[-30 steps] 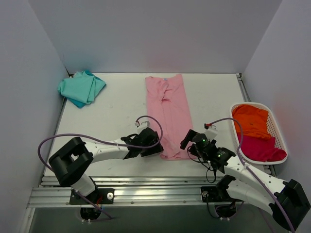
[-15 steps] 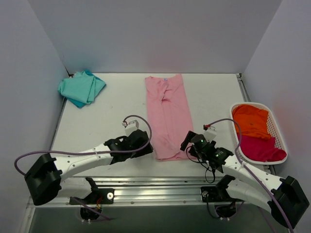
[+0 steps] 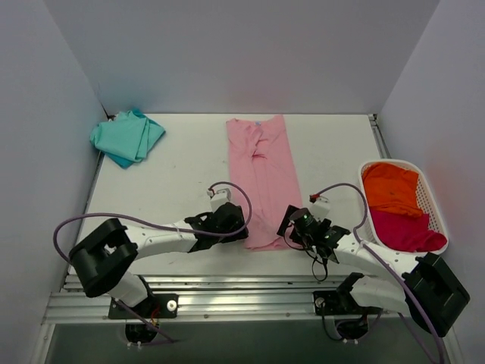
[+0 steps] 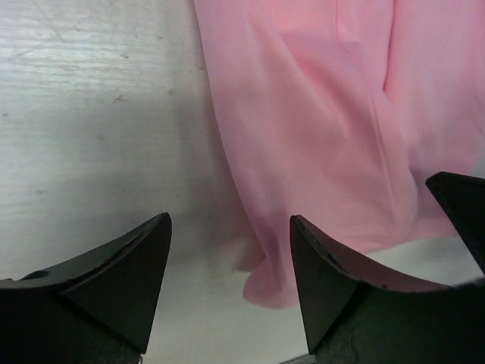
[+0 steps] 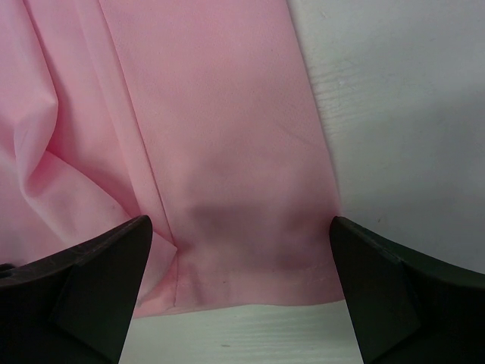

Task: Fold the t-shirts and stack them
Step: Fold the tshirt

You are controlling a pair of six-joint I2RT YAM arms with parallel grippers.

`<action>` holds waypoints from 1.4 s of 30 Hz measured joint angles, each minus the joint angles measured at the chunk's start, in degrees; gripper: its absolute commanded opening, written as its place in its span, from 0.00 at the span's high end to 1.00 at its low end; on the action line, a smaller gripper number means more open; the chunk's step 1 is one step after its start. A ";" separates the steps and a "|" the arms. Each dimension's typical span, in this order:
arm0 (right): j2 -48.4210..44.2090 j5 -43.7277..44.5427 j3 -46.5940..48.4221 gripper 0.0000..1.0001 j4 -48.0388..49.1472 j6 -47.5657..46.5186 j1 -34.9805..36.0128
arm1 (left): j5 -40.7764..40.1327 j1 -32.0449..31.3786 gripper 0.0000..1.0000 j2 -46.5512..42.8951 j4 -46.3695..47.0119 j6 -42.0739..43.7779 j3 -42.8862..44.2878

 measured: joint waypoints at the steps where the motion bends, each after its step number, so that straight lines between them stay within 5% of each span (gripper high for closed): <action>1: 0.57 -0.04 0.00 0.00 0.33 0.00 0.00 | 0.68 0.07 0.30 2.29 1.81 0.24 0.00; 9: 1.16 -0.04 0.00 0.01 1.22 0.02 0.00 | 5.05 0.26 0.37 8.70 11.78 0.33 1.60; 18: -0.68 0.35 0.00 0.00 -0.33 0.17 0.00 | 6.43 0.24 0.61 6.84 8.04 -0.04 1.53; 28: -3.67 0.35 0.22 0.03 -4.48 0.50 0.00 | 4.87 0.24 0.66 0.59 1.33 -1.29 -1.79; 33: -5.99 -0.74 0.20 0.04 -6.23 0.96 0.00 | 4.50 0.24 0.65 -0.33 0.44 -1.88 -3.23; 39: -6.21 -2.29 -0.61 0.04 -6.80 2.14 0.00 | 4.44 0.24 0.45 -1.29 0.57 -3.08 -4.96; 42: -5.22 -2.89 -0.92 0.04 -6.80 2.40 0.00 | 4.52 0.24 0.44 -1.44 0.85 -3.30 -4.96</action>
